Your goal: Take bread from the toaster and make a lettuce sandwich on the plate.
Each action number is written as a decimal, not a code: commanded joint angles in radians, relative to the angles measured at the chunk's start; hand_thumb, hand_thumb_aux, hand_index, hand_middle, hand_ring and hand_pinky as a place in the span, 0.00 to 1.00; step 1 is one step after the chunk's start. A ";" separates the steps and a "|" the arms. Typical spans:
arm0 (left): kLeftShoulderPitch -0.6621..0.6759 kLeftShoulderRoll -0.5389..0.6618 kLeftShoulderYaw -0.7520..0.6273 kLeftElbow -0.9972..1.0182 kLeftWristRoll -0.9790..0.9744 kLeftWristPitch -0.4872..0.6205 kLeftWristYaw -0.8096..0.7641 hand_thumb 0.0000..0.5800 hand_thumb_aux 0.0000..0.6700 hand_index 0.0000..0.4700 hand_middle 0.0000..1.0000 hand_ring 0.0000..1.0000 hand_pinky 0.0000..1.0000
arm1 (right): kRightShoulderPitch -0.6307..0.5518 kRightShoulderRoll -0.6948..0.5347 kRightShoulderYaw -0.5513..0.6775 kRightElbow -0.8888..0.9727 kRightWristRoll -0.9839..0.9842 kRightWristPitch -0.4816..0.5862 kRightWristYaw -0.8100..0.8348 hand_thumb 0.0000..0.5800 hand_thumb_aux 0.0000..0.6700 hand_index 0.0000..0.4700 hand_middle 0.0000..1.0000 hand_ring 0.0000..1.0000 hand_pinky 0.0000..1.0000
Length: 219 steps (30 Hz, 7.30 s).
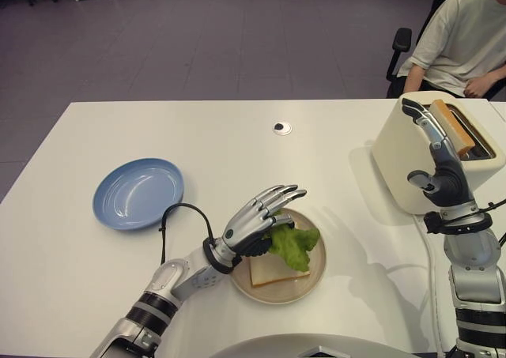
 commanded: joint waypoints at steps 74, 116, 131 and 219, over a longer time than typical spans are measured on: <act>0.265 -0.013 0.677 -0.220 -0.593 -0.075 -0.236 0.00 0.00 0.00 0.00 0.00 0.00 | -0.119 -0.252 0.012 -0.128 0.221 0.140 -0.039 1.00 1.00 1.00 1.00 1.00 1.00; 0.631 0.422 0.371 -0.458 -0.770 0.022 -1.051 0.90 0.69 0.69 0.00 0.00 0.00 | -0.184 0.162 0.672 0.475 -0.098 0.057 0.319 1.00 1.00 1.00 1.00 1.00 1.00; 0.472 0.205 0.570 -0.471 -0.839 -0.027 -0.816 0.00 0.00 0.00 0.00 0.00 0.00 | -0.186 0.129 0.593 0.414 -0.074 0.048 0.282 1.00 1.00 1.00 1.00 1.00 1.00; 0.383 0.175 0.217 -0.127 -0.651 0.192 -0.929 1.00 1.00 1.00 1.00 1.00 1.00 | -0.018 -0.071 0.674 0.245 -0.140 -0.184 0.469 1.00 1.00 1.00 1.00 1.00 1.00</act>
